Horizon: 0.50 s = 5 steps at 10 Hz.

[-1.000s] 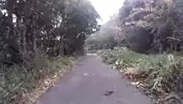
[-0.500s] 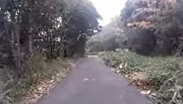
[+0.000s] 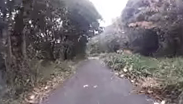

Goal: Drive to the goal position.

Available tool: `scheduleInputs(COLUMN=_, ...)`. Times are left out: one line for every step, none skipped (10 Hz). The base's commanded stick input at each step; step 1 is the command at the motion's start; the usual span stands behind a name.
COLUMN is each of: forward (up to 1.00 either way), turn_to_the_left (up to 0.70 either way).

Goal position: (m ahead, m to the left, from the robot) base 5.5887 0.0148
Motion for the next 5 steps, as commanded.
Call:
scheduleInputs(forward=0.60, turn_to_the_left=0.00)
scheduleInputs(forward=0.60, turn_to_the_left=0.00)
scheduleInputs(forward=0.60, turn_to_the_left=0.00)
scheduleInputs(forward=0.60, turn_to_the_left=0.00)
scheduleInputs(forward=0.60, turn_to_the_left=0.00)
